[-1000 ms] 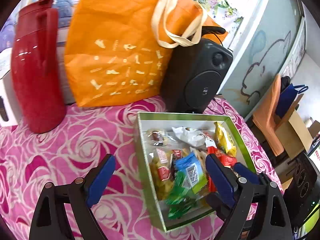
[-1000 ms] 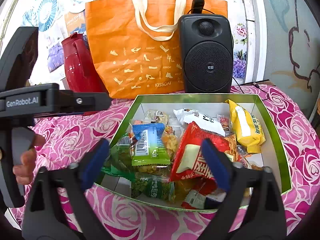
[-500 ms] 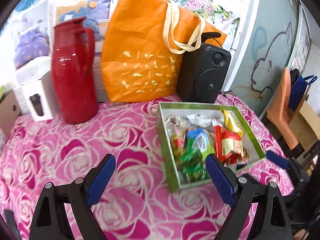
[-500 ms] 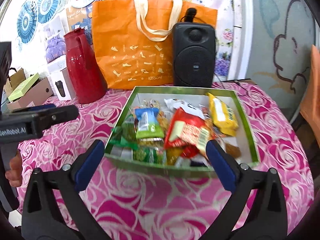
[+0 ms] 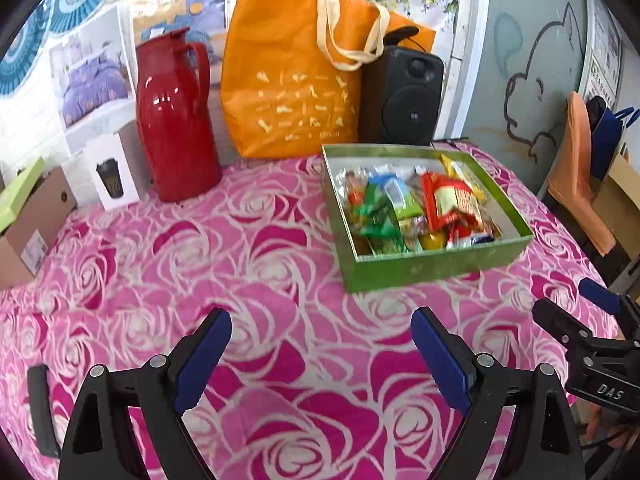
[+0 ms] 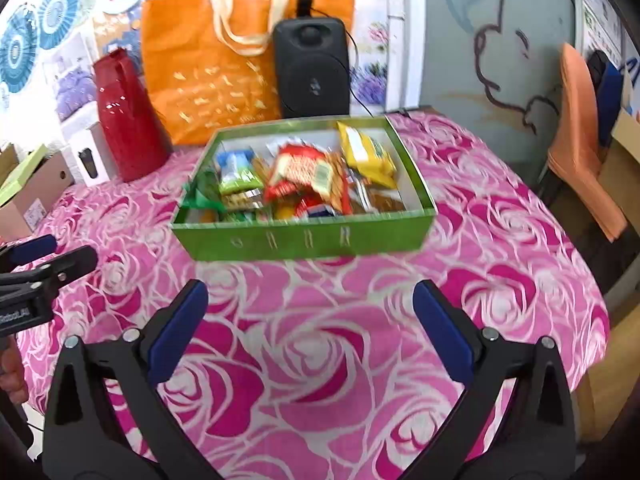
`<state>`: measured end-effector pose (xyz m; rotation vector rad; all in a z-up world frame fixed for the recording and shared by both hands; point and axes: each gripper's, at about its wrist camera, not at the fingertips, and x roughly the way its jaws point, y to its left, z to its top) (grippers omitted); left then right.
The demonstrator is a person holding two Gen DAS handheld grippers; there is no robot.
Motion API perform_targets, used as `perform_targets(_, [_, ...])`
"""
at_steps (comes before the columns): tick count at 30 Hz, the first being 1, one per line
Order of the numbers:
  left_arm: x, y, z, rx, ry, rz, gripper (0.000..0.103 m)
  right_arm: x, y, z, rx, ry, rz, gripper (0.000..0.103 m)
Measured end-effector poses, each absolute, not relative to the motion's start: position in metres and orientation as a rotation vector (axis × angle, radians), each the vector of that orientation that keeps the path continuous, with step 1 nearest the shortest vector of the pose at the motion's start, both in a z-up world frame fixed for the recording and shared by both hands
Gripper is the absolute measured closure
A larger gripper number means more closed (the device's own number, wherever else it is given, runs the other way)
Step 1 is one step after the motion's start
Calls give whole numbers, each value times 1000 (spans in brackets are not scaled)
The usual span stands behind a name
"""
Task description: Organize snacks
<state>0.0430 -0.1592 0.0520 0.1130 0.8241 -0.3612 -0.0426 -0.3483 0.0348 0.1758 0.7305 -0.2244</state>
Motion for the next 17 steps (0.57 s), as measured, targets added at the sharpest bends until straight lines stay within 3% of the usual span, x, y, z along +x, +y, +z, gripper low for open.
perform_targets(17, [37, -151, 50, 107, 800, -336, 10, -47, -345, 24, 205, 742, -233, 1])
